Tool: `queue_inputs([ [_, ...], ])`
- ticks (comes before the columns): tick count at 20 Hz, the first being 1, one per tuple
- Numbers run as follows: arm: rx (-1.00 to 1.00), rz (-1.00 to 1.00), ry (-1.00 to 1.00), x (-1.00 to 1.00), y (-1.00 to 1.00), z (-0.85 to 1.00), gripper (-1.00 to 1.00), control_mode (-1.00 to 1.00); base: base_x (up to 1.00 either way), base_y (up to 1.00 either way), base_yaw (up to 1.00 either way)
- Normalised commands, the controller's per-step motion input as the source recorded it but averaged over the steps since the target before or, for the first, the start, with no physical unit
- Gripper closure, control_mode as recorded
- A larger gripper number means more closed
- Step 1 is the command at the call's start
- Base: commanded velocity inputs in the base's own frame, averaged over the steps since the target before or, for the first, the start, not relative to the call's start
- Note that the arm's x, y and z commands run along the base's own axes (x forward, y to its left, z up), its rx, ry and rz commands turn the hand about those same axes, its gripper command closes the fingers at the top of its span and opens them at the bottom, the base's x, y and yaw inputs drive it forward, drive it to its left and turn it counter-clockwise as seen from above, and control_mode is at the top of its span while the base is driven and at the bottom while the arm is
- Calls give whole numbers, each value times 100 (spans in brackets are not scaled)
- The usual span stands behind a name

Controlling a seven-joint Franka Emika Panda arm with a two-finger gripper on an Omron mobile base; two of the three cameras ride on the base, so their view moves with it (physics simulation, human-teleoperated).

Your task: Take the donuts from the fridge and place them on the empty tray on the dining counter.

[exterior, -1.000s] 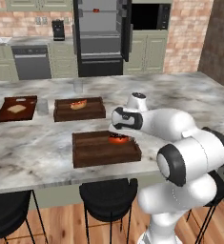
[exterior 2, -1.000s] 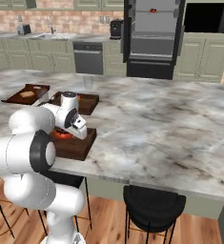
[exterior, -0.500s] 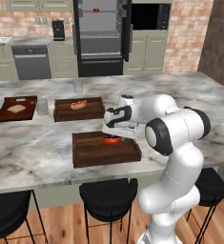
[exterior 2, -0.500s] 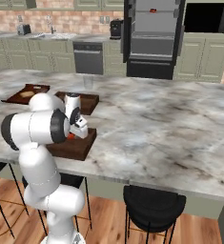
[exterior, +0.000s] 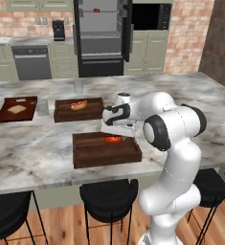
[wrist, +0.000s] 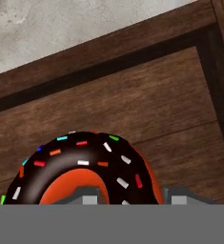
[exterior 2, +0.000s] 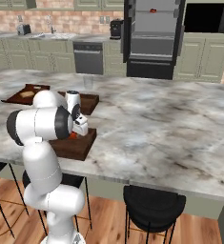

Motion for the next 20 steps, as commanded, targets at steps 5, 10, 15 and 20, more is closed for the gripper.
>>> queue_inputs([
  [5,0,0,2,-44,0,-47,-100,-100,0,0,0],
  [10,0,0,-9,-40,0,1,-100,-100,0,0,0],
  [15,0,0,-2,-6,0,33,-100,-100,0,0,0],
  [20,0,3,2,-4,0,100,-100,-100,0,0,0],
])
